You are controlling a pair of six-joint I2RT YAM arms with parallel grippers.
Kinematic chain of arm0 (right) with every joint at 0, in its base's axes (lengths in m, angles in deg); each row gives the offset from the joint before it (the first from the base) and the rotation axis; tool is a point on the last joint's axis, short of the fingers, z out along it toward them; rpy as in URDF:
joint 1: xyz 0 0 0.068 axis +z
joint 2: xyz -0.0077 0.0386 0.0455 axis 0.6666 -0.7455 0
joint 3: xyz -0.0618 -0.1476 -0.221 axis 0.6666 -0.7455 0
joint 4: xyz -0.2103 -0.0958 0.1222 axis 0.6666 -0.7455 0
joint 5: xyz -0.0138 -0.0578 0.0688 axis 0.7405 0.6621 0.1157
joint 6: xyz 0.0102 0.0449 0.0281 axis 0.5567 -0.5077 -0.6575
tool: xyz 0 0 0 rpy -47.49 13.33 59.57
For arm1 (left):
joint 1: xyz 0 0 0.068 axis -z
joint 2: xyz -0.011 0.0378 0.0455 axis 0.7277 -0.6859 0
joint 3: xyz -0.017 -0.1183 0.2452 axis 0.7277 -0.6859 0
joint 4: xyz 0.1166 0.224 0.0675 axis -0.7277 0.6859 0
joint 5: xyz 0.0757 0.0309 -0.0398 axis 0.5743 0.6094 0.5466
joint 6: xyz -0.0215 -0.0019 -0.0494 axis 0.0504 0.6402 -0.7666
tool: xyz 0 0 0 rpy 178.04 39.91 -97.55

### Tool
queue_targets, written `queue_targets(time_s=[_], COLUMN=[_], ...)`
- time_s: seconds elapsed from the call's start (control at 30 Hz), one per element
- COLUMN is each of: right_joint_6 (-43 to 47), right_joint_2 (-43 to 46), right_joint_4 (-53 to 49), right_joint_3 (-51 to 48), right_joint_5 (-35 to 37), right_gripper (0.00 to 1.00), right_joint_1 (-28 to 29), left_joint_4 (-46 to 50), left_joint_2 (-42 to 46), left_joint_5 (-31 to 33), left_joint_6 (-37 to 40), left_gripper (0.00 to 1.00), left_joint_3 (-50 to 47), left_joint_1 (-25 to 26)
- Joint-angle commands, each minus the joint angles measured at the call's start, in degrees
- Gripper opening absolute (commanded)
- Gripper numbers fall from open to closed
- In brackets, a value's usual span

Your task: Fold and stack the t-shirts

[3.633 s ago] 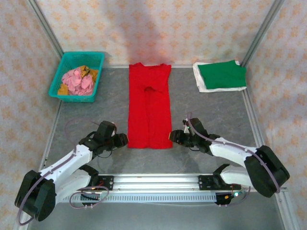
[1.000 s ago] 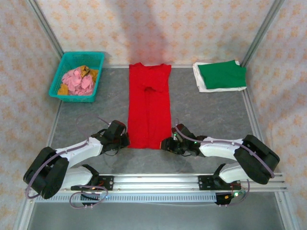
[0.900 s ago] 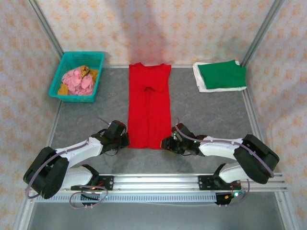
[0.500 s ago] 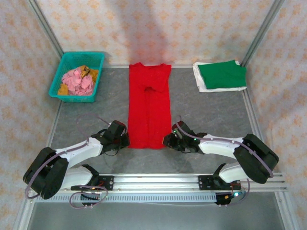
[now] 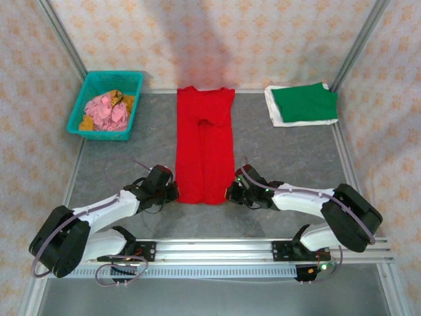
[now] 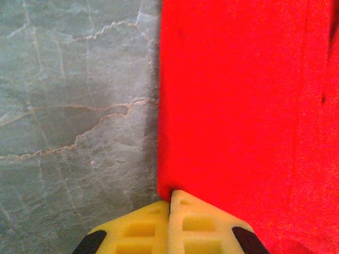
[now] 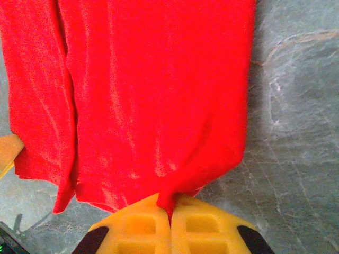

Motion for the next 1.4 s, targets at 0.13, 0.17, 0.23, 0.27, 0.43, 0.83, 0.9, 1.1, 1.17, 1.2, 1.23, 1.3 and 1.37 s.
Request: queue_targets(time_s=[0.13,0.17,0.23,0.27,0.43,0.83,0.9,1.1,1.17,1.2,1.23,1.3,1.37], right_joint_6=[1.4,1.3,0.5,-0.1,-3.5,2.0,6.0,14.5,16.4,17.2,18.0,19.3,20.0], right_joint_2=[7.3,8.8,11.6,13.3,19.1,22.1,19.8,8.7,5.2,3.6,1.8,-1.1,-3.8], right_joint_4=[-1.4,-2.4,-4.8,-5.4,-6.5,-14.6,-15.9,-15.2,-12.9,-12.5,-12.2,-11.4,-9.9], right_joint_3=[-3.6,-4.0,-4.8,-5.5,-9.7,2.5,5.7,15.9,18.0,19.2,20.8,23.3,25.1], right_joint_5=[-0.8,-0.8,0.2,0.5,0.8,9.0,8.5,8.7,8.6,8.6,8.4,7.4,6.1], right_gripper=[0.0,0.0,0.0,0.0,0.0,0.0,0.0,0.0,0.0,0.0,0.0,0.0,0.0], right_joint_1=[3.8,4.8,6.5,7.2,9.1,3.5,0.9,-5.3,-7.9,-9.0,-10.1,-12.1,-13.5], left_joint_4=[4.0,5.1,7.7,9.7,18.9,26.4,25.0,23.4,22.6,22.5,22.1,21.6,20.3], left_joint_2=[5.2,6.0,8.2,9.8,20.4,19.7,16.2,3.4,-1.0,-3.1,-5.3,-9.1,-12.8], left_joint_5=[2.9,3.9,5.3,6.4,8.3,12.2,10.7,11.0,10.9,11.0,10.9,11.1,10.2], left_joint_6=[-3.0,-4.3,-6.4,-7.5,-12.5,-7.2,-4.2,2.9,5.2,6.2,7.2,8.7,10.4], left_gripper=[0.0,0.0,0.0,0.0,0.0,0.0,0.0,0.0,0.0,0.0,0.0,0.0,0.0], left_joint_3=[-3.2,-3.8,-4.7,-5.0,-4.9,9.9,13.0,24.3,28.4,30.2,32.1,35.1,37.4], left_joint_1=[5.7,7.2,10.2,11.7,17.0,9.5,5.7,-1.6,-4.4,-5.5,-6.3,-7.4,-8.0])
